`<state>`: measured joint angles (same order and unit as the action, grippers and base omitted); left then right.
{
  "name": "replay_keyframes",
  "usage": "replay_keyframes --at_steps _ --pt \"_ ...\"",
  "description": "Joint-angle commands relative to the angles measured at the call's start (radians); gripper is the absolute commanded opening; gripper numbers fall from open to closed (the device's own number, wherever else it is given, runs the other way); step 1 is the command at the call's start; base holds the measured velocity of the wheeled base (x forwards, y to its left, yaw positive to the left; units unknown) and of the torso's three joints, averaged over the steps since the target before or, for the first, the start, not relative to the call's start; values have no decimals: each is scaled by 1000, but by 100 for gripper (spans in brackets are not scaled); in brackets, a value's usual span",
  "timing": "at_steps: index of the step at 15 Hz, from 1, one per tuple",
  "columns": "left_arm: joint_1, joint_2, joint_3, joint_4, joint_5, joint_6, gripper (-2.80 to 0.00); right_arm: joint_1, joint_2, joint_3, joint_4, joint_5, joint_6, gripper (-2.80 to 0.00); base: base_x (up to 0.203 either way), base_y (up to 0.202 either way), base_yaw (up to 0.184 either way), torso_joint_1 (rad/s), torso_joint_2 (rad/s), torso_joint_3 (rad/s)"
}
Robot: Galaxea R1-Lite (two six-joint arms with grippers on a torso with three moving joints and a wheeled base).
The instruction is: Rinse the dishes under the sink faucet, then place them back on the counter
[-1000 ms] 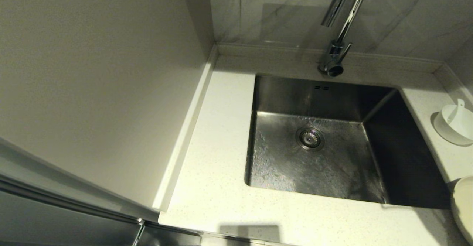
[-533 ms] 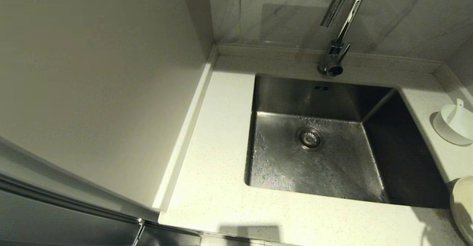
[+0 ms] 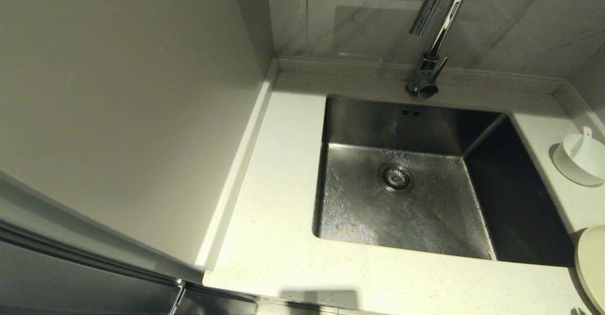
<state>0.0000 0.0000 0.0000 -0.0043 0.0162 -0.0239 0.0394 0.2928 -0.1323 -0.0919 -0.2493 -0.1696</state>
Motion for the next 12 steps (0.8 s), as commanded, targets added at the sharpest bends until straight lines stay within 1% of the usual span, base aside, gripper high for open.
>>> replay_keyframes --at_steps 1,3,6,8,10,12 --pt "0 -3 0 0 1 -1 -280 -60 -52 61 7 138 22 -280 0 0 0 0 0 0" --pt "0 -3 0 0 1 -1 -280 -54 -108 90 41 156 41 -280 0 0 0 0 0 0" --pt "0 -3 0 0 1 -1 -280 -44 -276 100 100 228 58 -280 0 0 0 0 0 0" --pt "0 -3 0 0 1 -1 -280 -42 -293 117 127 262 85 -280 0 0 0 0 0 0" --pt "0 -3 0 0 1 -1 -280 -42 -293 119 129 258 143 -280 0 0 0 0 0 0" --pt "0 -3 0 0 1 -1 -280 -41 -293 119 129 246 165 -280 0 0 0 0 0 0"
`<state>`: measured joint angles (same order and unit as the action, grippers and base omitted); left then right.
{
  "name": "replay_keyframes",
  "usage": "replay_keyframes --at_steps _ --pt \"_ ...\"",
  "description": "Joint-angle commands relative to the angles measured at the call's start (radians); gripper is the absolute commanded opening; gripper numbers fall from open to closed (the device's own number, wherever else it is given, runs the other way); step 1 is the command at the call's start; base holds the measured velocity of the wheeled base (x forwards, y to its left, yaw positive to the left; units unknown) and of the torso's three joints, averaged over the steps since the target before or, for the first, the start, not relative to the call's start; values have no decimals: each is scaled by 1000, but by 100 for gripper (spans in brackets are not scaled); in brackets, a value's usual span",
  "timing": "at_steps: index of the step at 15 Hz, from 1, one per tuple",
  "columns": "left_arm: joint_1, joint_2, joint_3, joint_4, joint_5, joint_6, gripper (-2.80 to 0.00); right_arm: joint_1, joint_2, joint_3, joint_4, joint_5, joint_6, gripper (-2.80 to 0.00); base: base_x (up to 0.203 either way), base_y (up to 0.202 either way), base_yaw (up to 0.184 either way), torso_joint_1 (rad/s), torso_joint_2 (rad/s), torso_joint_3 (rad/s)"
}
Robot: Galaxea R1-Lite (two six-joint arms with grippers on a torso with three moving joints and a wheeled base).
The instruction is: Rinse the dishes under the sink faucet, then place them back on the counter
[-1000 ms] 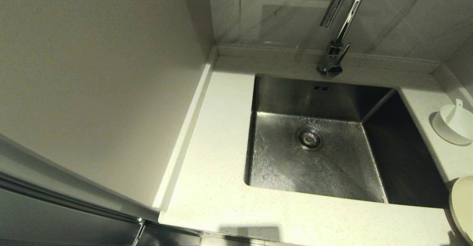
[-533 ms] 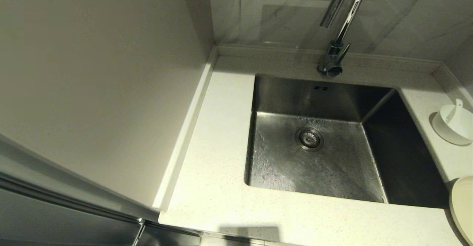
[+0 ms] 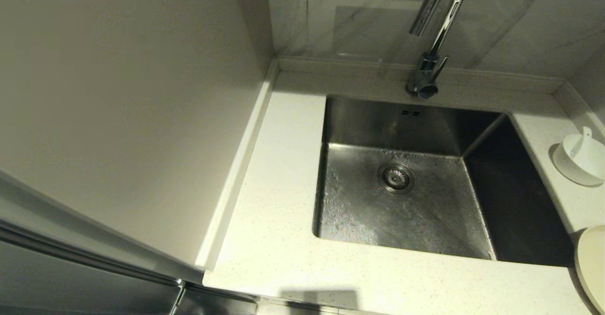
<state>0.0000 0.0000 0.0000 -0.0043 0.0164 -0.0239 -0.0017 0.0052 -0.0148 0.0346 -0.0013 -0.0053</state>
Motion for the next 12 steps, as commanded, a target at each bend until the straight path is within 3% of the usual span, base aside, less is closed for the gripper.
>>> replay_keyframes --at_steps 1,12 --pt "0 -3 0 0 0 -1 -280 0 -5 1 2 -2 1 -280 0 0 0 0 0 0" --pt "0 -3 0 0 0 -1 -280 0 -5 2 -2 -25 50 -280 0 0 0 0 0 0"
